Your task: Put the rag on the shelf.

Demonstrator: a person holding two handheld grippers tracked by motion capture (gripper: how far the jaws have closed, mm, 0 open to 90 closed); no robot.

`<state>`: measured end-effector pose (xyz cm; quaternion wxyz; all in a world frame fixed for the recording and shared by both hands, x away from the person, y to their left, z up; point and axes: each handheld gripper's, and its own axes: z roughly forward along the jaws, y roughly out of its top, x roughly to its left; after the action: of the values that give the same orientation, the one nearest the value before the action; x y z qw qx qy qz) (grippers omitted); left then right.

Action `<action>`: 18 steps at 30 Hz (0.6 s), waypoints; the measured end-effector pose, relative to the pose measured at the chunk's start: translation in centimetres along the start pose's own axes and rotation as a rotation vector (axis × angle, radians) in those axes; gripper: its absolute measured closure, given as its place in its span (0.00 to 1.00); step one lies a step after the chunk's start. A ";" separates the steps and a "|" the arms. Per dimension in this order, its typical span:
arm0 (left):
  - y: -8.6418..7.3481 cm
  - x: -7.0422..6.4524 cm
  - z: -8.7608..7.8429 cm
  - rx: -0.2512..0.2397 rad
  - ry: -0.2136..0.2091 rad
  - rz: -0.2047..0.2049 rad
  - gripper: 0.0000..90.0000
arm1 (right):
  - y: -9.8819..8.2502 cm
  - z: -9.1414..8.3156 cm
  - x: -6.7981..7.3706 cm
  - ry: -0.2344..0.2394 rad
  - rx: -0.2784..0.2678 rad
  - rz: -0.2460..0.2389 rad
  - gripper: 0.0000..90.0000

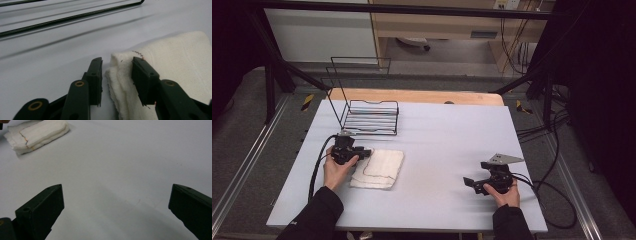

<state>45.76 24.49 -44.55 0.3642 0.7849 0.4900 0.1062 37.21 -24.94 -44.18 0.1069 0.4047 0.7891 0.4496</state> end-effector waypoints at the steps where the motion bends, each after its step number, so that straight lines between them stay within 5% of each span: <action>1: 0.0 0.0 0.0 0.002 -0.005 -0.003 0.72 | 0.0 0.0 0.0 0.000 0.001 0.000 0.01; 18: -0.1 -0.5 0.0 0.010 -0.023 -0.003 0.85 | 1.0 1.1 1.0 0.016 -0.007 -0.012 0.01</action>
<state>45.46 24.10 -44.54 0.3660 0.7870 0.4876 0.0940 37.71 -23.23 -43.80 0.1047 0.3958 0.7908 0.4549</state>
